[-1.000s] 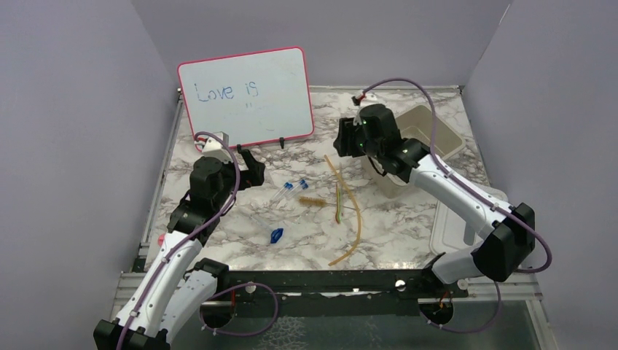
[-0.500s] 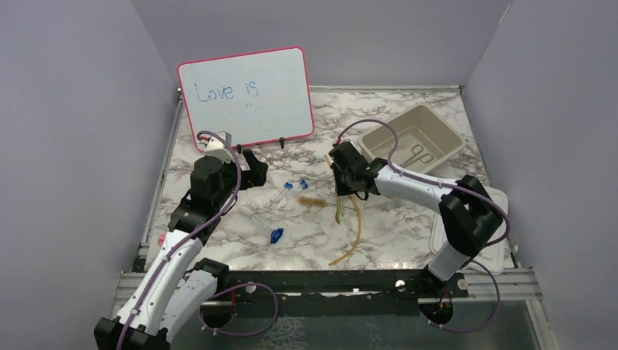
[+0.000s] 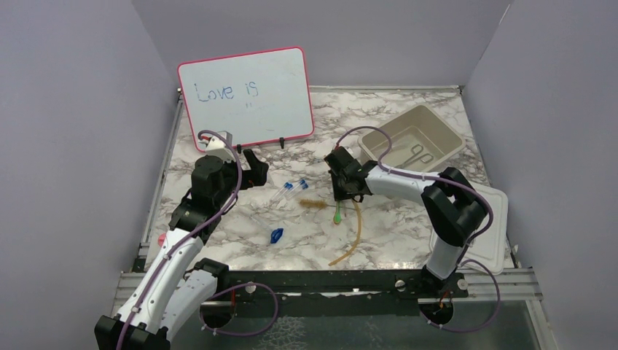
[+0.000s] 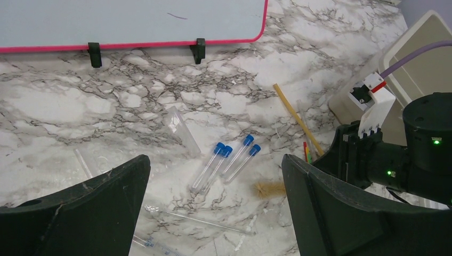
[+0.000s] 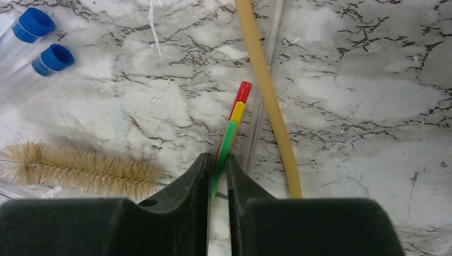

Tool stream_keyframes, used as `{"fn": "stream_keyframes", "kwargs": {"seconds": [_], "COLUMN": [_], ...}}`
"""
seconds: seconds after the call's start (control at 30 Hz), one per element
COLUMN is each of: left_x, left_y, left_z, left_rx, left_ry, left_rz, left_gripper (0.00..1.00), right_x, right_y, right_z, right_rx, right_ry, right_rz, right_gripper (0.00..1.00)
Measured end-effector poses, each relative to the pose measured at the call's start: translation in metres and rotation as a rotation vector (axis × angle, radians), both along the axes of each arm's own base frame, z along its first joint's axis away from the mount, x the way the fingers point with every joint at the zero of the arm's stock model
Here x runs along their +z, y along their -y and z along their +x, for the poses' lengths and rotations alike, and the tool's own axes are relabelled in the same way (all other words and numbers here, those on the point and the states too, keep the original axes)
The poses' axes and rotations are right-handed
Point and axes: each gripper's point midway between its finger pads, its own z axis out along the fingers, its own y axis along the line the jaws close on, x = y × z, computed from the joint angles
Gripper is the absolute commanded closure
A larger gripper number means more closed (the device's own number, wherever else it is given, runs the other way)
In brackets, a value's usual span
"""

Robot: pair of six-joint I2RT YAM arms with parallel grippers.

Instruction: Organize the chemistry lab equipment

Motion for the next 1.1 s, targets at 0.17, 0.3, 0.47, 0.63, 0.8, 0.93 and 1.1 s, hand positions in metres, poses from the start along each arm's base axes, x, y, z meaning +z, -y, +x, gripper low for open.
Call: {"fn": "stream_keyframes", "kwargs": {"seconds": [0.17,0.3,0.47,0.63,0.8,0.93,1.1], "left_x": [-0.001,-0.001,-0.001,-0.002,-0.003,-0.002,0.001], "left_y": [0.000,0.000,0.000,0.000,0.000,0.000,-0.001], "left_z": [0.000,0.000,0.000,0.000,0.000,-0.001,-0.002], "left_rx": [0.000,0.000,0.000,0.000,0.000,0.000,0.000], "left_ry": [-0.002,-0.002,-0.003,-0.005,-0.006,-0.003,0.007], "left_rz": [0.001,0.001,0.001,0.002,0.002,0.001,-0.002], "left_gripper": [0.04,0.04,0.04,0.04,0.04,0.04,0.04], "right_x": [-0.002,-0.002,-0.003,-0.003,-0.002,0.002,0.041], "right_y": [-0.002,-0.005,-0.011,-0.015,-0.016,-0.018,-0.022], "right_z": [0.000,0.001,0.006,0.011,0.013,0.013,0.021], "right_rx": [-0.003,-0.007,-0.014,-0.032,-0.041,-0.036,-0.033], "right_ry": [-0.006,-0.008,-0.006,-0.005,0.001,0.011,0.091], "right_rz": [0.006,0.012,0.017,0.018,0.018,0.027,0.087], "right_gripper": [0.76,0.75,0.77,0.91,0.95,0.95,0.96]}}
